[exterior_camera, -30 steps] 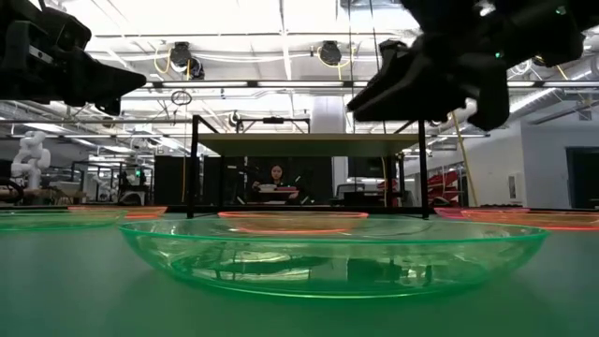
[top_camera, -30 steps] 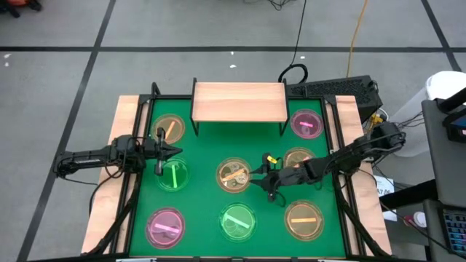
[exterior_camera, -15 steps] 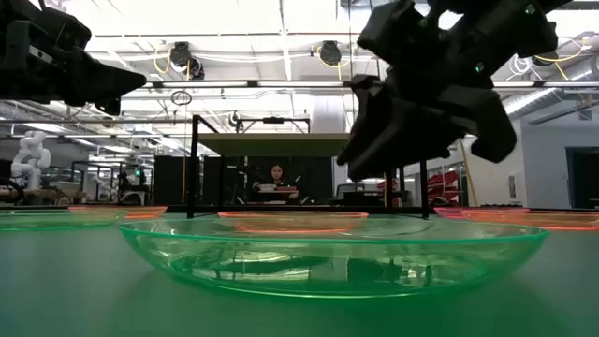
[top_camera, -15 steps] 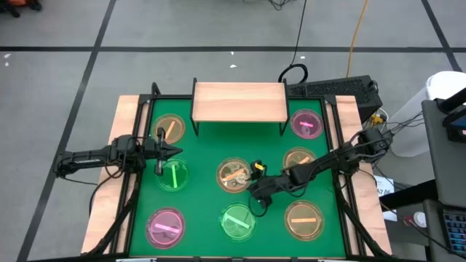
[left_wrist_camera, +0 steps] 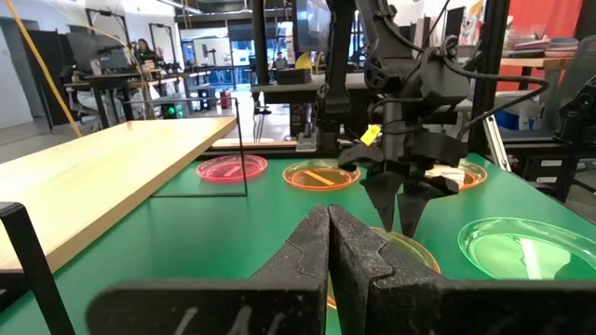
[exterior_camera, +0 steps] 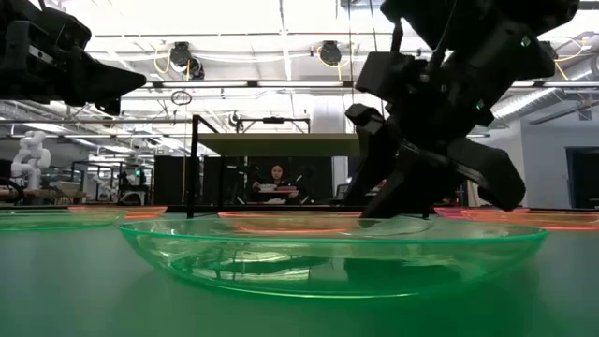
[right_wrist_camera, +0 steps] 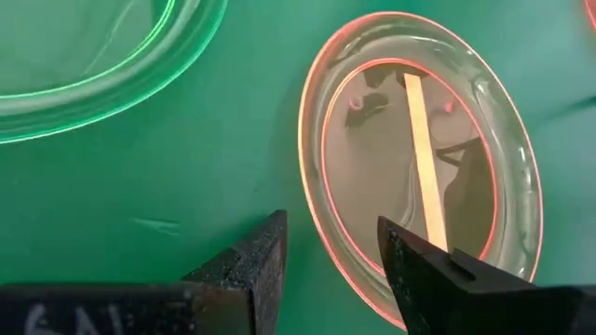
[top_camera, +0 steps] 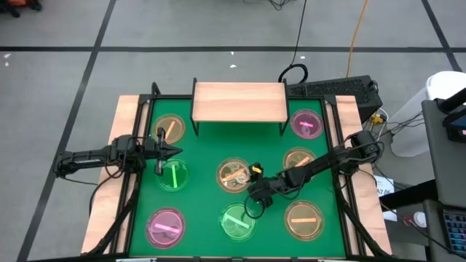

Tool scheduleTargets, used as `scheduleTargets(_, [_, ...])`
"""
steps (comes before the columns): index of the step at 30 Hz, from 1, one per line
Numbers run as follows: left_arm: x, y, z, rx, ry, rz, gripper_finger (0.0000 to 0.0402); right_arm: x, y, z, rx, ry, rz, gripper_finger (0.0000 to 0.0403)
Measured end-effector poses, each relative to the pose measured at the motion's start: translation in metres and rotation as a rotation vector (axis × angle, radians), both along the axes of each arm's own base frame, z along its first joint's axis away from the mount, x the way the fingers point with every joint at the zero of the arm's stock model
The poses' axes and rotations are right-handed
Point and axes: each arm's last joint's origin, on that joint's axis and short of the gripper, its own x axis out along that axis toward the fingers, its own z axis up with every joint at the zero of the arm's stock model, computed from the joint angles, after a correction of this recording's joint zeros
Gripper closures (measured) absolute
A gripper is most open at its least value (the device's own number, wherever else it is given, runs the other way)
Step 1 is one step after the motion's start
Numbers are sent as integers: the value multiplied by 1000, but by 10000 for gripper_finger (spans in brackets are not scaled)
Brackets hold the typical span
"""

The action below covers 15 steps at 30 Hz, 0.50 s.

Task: Place and stack plates onto a shelf
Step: Put the orange plate on the shelf

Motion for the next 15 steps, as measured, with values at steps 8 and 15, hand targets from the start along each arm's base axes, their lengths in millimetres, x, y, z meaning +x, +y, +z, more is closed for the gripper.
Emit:
scheduleTargets(8, [0,0,0,0,0,0,398,3,-10,0,4,-2,-37,250])
scheduleTargets(15, [0,0,0,0,0,0,398,3,-13,0,8,2,-51,250])
